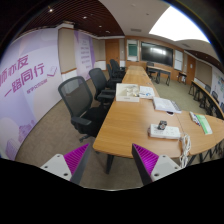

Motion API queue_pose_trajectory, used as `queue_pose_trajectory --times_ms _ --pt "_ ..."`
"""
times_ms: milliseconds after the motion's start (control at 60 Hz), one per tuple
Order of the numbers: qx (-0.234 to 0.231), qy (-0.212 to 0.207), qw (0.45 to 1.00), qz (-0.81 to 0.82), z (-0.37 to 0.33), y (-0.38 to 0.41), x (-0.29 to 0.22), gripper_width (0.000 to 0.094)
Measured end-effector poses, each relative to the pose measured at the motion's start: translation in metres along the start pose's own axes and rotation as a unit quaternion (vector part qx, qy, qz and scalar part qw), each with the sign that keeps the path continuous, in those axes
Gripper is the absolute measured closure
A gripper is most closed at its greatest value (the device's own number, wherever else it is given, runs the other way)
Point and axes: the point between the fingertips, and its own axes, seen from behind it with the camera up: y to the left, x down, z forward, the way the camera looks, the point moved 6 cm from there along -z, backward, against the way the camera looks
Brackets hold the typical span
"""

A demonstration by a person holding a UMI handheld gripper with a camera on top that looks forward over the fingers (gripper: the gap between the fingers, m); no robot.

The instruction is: Unplug charger

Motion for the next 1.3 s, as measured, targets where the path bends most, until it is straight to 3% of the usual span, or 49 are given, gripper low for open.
queue_pose_trajectory --times_ms 250,450,667,733,850,1050,1167,1183,1250,1300 --pt "0.084 0.021 0.996 0.031 0.070 -0.111 0.041 0.0067" --pt "0.121 -0.027 0.991 0.056 0.171 -0.213 0.014 0.0077" --pt "0.142 -0.033 0.988 0.055 0.271 -0.286 -0.009 0.0096" --pt "0.134 -0.029 0.989 0.050 0.290 -0.293 -0.009 0.0182" --pt "0.144 -0.017 0.988 0.047 0.307 -0.305 -0.004 0.0548" --pt "0.133 -0.021 0.989 0.060 0.308 -0.305 -0.005 0.0692" --pt "0.135 -0.011 0.989 0.067 0.306 -0.304 -0.008 0.0713" --pt "0.134 -0.021 0.989 0.065 0.303 -0.305 -0.015 0.0719" --pt "0.157 -0.146 0.977 0.007 0.250 -0.304 -0.095 0.0723" --pt "0.154 -0.198 0.968 -0.013 0.219 -0.298 -0.152 0.0722"
